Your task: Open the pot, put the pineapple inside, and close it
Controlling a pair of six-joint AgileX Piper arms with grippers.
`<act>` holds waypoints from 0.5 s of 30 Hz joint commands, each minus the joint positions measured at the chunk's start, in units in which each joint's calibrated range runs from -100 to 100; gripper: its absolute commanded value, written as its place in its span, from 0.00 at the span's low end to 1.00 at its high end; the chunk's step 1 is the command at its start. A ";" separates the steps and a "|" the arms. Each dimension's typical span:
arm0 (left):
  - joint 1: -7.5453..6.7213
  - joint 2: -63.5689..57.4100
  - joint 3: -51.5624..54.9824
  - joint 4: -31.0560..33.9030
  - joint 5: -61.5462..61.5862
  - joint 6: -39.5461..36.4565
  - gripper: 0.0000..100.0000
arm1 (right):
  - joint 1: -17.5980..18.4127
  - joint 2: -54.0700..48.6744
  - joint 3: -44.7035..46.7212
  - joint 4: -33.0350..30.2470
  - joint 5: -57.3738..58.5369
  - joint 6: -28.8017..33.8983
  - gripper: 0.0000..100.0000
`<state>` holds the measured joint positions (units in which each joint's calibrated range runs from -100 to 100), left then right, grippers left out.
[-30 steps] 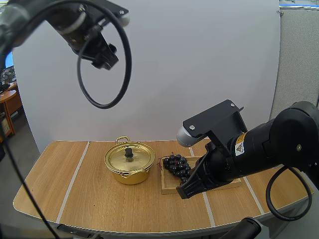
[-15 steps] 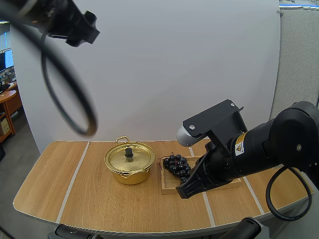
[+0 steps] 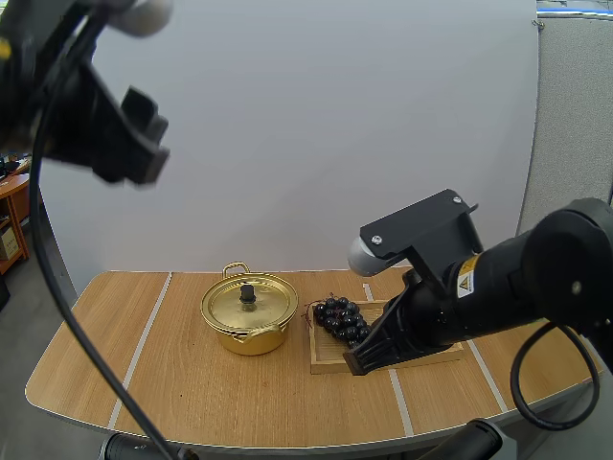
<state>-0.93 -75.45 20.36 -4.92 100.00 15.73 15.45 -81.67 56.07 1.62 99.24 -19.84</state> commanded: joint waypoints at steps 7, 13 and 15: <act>1.46 -11.76 10.47 -3.75 0.00 -1.62 0.01 | -3.87 -8.89 0.07 2.44 -1.08 0.14 0.00; 3.69 -17.96 14.09 -8.35 0.00 -1.70 0.00 | -6.34 -14.33 0.07 2.69 -1.08 0.14 0.00; 4.41 -20.14 15.65 -9.75 0.00 -1.95 0.00 | -7.15 -16.21 0.07 2.78 -1.87 0.14 0.00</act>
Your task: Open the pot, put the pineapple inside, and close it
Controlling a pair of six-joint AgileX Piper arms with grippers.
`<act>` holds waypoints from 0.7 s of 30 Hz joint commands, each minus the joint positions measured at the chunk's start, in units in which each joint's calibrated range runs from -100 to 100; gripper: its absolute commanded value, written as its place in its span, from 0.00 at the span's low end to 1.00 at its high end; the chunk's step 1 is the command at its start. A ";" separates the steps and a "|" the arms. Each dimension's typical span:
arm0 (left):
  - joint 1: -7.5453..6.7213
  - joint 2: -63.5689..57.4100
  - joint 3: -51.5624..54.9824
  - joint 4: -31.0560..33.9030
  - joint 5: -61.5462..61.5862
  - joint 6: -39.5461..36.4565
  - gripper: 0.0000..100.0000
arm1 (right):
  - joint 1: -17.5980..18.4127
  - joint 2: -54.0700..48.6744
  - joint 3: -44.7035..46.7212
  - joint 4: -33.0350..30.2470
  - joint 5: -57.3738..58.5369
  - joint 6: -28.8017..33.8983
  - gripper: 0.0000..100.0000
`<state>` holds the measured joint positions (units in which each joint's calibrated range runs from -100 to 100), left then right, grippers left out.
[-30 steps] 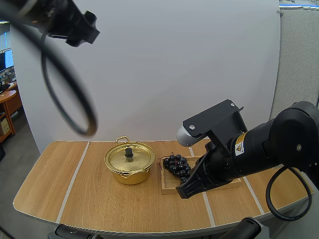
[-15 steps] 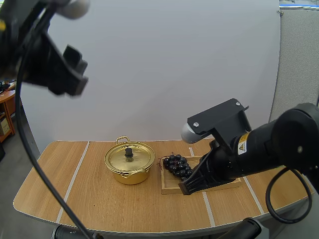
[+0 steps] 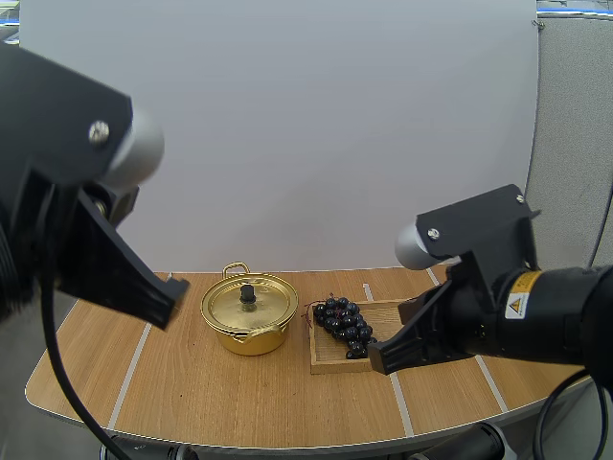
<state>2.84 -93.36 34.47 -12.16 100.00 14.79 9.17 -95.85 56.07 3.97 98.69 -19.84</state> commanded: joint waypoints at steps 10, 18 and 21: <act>1.20 -6.64 12.53 1.08 -10.55 -13.01 0.00 | -3.42 -4.15 0.07 0.43 -14.30 0.14 0.00; 1.20 -6.64 21.30 10.69 -27.64 -29.75 0.00 | -3.42 -4.15 2.21 0.02 -36.51 0.14 0.00; 1.20 -6.64 23.76 10.81 -29.38 -29.75 0.00 | -3.42 -4.15 4.27 0.02 -40.18 0.14 0.00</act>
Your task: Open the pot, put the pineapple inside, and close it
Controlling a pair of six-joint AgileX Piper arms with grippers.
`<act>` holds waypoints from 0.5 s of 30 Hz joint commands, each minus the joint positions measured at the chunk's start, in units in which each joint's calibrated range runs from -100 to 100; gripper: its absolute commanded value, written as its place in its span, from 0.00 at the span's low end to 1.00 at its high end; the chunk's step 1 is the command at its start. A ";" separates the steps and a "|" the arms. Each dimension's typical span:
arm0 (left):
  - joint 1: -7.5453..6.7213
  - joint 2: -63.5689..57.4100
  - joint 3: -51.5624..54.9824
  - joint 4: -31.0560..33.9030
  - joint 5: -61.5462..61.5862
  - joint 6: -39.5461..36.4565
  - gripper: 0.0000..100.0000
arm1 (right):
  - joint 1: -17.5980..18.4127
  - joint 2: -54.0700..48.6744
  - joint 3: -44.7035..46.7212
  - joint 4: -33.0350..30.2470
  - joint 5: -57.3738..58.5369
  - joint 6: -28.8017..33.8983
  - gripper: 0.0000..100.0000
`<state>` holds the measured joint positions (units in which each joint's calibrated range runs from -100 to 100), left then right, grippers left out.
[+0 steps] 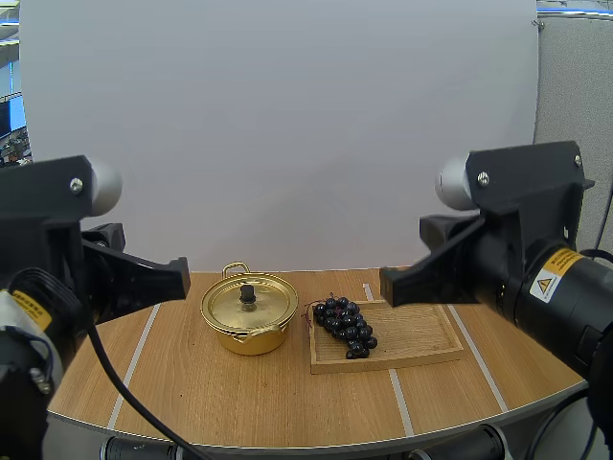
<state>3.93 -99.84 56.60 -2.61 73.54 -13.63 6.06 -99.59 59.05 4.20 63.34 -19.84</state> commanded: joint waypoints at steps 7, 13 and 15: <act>0.11 -0.16 6.36 4.68 -12.36 -1.33 0.00 | -0.32 -0.41 5.63 -0.59 -5.47 0.14 0.00; -0.16 -0.16 14.00 9.10 -24.92 -1.18 0.00 | -0.32 -0.41 9.10 -4.20 -10.63 0.14 0.00; -0.91 -0.16 16.08 9.38 -27.46 -1.18 0.00 | -0.32 -0.41 10.97 -4.70 -14.30 0.14 0.00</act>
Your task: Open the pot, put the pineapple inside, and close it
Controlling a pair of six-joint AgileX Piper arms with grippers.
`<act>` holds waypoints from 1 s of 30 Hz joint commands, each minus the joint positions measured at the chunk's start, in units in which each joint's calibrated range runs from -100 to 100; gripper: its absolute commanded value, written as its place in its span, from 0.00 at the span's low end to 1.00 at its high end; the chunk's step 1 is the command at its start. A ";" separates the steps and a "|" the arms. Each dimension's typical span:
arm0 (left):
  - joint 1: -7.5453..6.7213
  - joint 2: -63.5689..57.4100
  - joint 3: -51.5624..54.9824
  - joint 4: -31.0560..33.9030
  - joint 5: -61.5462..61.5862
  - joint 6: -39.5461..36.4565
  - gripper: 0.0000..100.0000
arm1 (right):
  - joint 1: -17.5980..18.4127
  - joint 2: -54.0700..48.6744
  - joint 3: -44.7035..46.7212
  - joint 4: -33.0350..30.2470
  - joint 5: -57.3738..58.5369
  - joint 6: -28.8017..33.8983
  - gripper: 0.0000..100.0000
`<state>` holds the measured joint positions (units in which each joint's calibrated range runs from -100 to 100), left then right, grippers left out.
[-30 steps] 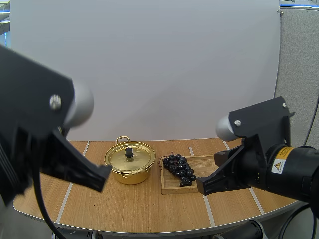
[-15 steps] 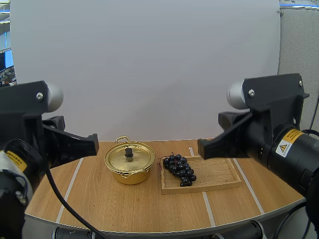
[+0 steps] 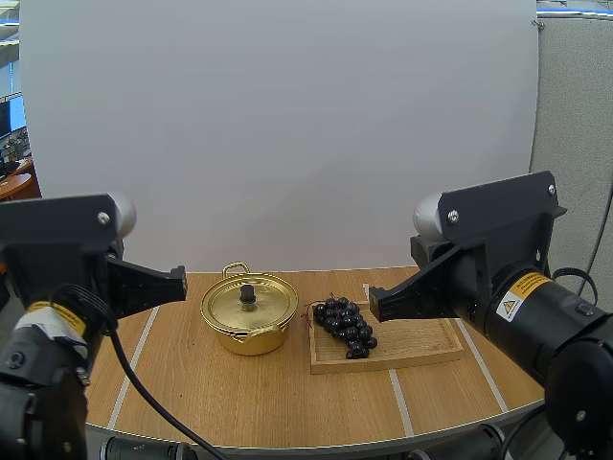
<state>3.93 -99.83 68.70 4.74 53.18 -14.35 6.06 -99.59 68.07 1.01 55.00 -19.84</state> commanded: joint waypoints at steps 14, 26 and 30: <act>-4.70 -0.17 17.70 2.03 -22.06 -1.18 0.00 | -0.32 -0.41 16.83 -2.16 -17.91 0.14 0.00; -4.70 -0.17 30.37 1.16 -37.57 -1.99 0.00 | -3.00 -0.41 24.26 -1.39 -19.98 0.14 0.00; -4.70 -0.17 31.30 1.16 -36.24 -1.99 0.00 | -4.87 -0.41 24.26 2.84 -19.81 0.14 0.00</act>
<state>-0.60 -99.78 99.19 6.16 18.03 -15.99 3.35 -99.59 92.19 -0.36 36.78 -19.84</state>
